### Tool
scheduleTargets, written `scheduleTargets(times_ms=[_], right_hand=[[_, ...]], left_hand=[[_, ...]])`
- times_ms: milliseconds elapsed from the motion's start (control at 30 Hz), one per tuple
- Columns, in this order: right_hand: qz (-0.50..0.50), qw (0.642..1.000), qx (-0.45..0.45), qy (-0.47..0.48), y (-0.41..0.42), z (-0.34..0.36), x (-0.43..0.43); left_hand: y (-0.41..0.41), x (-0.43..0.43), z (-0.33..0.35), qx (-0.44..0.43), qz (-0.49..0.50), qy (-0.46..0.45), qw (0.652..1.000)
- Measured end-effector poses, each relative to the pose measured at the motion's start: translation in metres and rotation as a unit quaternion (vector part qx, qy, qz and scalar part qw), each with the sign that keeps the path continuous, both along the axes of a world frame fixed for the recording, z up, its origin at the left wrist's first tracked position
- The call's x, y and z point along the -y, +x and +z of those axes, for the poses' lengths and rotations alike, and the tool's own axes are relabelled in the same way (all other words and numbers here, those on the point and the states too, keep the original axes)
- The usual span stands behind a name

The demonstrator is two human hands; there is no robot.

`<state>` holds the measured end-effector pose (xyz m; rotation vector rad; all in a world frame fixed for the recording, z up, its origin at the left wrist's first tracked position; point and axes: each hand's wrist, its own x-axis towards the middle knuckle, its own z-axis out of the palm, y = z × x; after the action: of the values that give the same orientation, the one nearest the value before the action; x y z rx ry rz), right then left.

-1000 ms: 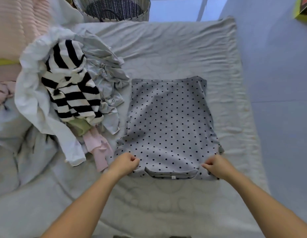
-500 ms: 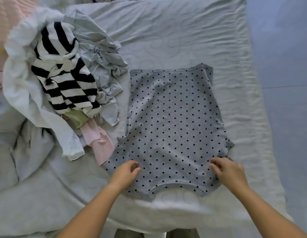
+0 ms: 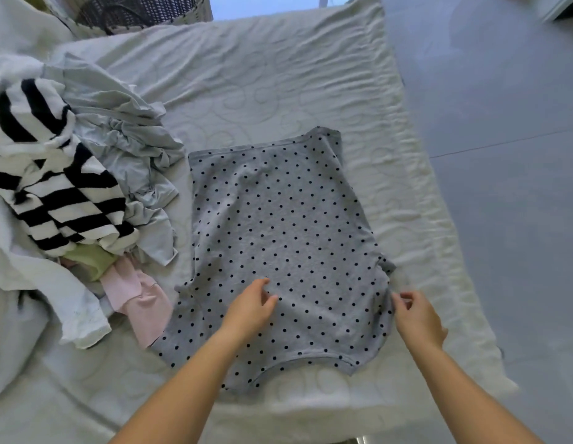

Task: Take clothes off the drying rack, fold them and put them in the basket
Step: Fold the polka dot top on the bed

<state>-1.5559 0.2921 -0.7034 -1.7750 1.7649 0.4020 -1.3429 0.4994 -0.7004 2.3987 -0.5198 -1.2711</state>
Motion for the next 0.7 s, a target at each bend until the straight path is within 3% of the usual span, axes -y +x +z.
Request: scheduleTargets(times_ms=[100, 267, 533, 700], right_hand=[[0.01, 0.998, -0.037, 0.044, 0.002, -0.004, -0.009], [-0.102, 0.989, 0.066, 0.079, 0.014, -0.012, -0.006], [-0.143, 0.956, 0.253, -0.039, 0.01, 0.013, -0.015], [-0.185, 0.943, 0.266, -0.074, -0.014, 0.027, -0.032]], left_hand=[[0.008, 0.047, 0.001, 0.009, -0.025, -0.031, 0.999], [0.047, 0.122, 0.01, 0.076, -0.071, -0.063, 0.993], [0.046, 0.175, 0.01, 0.111, -0.159, -0.059, 0.979], [0.028, 0.19, -0.001, 0.14, -0.21, -0.063, 0.966]])
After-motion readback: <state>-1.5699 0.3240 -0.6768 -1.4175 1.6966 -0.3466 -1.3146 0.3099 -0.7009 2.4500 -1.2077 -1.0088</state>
